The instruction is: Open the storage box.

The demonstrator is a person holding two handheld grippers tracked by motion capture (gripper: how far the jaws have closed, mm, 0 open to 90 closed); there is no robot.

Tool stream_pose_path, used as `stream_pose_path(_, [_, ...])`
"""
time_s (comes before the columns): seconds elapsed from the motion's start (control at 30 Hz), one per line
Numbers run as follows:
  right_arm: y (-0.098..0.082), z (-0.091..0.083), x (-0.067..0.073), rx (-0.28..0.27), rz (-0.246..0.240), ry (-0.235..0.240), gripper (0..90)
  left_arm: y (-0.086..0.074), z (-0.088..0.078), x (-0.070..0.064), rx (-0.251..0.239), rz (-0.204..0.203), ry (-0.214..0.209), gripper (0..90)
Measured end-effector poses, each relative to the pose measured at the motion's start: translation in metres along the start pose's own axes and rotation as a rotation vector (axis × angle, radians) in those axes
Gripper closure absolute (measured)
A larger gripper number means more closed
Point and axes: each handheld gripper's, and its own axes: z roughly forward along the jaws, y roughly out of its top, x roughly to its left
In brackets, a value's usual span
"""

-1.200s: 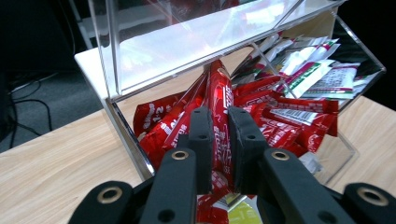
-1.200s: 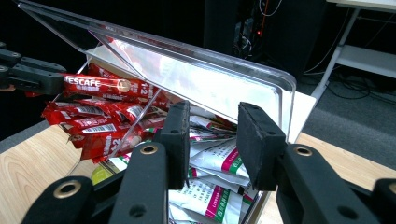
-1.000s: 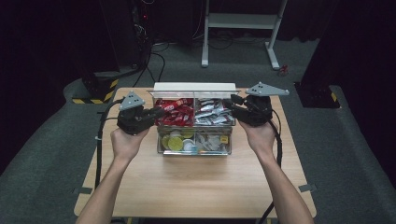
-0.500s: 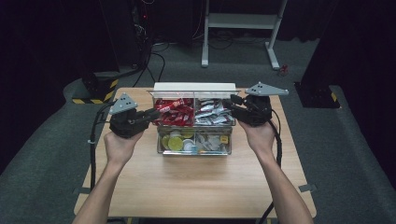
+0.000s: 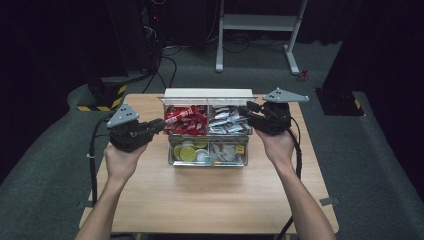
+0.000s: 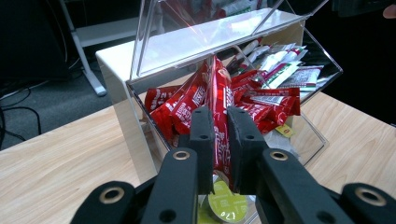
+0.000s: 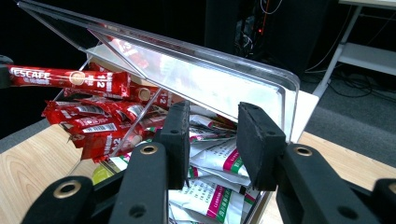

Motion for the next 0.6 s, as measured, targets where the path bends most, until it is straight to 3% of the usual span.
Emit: stream_pose_path(0.6, [0.000,0.000,0.000,0.001,0.004,0.002,64.6,-0.009,-0.018,0.003,-0.028,-0.019,-0.001,81.8])
